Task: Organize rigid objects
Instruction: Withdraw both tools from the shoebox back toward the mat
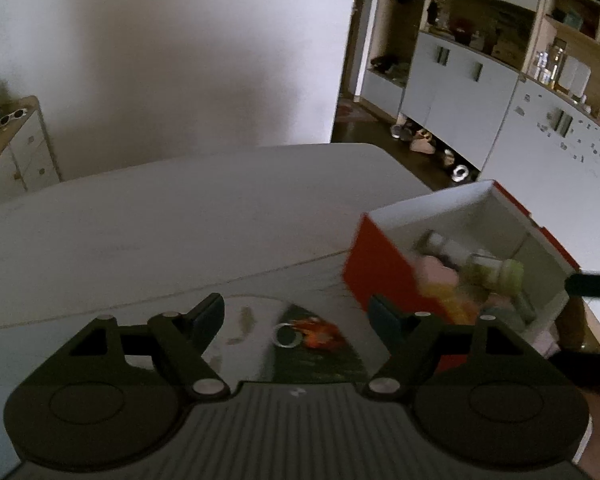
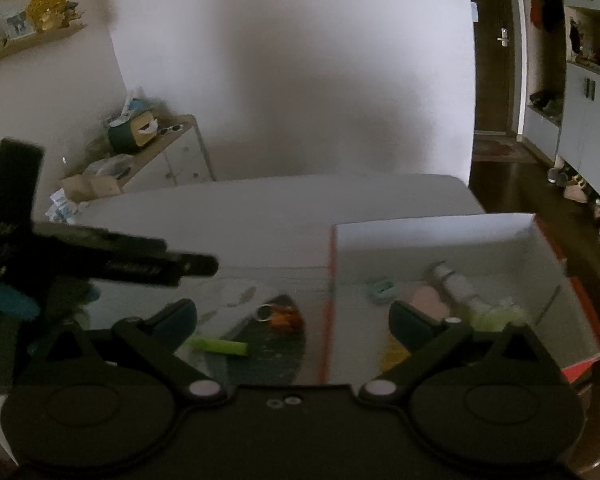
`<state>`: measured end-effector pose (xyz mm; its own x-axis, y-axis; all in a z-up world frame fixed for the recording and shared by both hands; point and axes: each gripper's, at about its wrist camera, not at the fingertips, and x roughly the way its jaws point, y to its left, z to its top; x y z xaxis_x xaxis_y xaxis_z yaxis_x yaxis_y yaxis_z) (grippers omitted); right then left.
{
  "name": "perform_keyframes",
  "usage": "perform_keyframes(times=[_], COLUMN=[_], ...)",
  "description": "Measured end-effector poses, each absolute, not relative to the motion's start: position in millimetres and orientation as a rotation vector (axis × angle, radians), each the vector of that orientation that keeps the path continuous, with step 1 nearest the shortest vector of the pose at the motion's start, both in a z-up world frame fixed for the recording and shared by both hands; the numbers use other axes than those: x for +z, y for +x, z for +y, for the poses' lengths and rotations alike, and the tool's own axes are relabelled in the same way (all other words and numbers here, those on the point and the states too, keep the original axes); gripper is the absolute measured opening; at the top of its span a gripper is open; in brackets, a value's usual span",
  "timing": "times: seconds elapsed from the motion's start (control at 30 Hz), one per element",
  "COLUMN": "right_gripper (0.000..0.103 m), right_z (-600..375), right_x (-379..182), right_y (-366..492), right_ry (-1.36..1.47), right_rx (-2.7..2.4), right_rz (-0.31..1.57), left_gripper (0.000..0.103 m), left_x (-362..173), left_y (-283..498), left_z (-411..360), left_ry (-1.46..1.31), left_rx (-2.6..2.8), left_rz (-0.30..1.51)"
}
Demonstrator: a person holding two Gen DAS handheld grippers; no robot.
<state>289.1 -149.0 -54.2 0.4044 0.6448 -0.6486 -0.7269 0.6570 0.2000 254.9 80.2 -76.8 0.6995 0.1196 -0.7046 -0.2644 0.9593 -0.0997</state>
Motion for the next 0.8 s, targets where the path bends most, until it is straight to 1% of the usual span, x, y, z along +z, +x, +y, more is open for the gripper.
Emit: perform_keyframes(times=[0.23, 0.43, 0.8], right_gripper=[0.103, 0.103, 0.101], right_z=[-103, -72, -54], right_x=[-72, -98, -121], right_y=[262, 250, 269], right_ry=[-0.164, -0.237, -0.245], right_rx=[0.892, 0.897, 0.868], right_rz=[0.798, 0.827, 0.887], left_gripper=[0.079, 0.079, 0.079], left_x=[-96, -122, -160], left_y=[258, 267, 239], left_z=[121, 136, 162], left_ry=[-0.213, -0.216, -0.208], left_rx=[0.211, 0.153, 0.074], left_rz=[0.798, 0.849, 0.834])
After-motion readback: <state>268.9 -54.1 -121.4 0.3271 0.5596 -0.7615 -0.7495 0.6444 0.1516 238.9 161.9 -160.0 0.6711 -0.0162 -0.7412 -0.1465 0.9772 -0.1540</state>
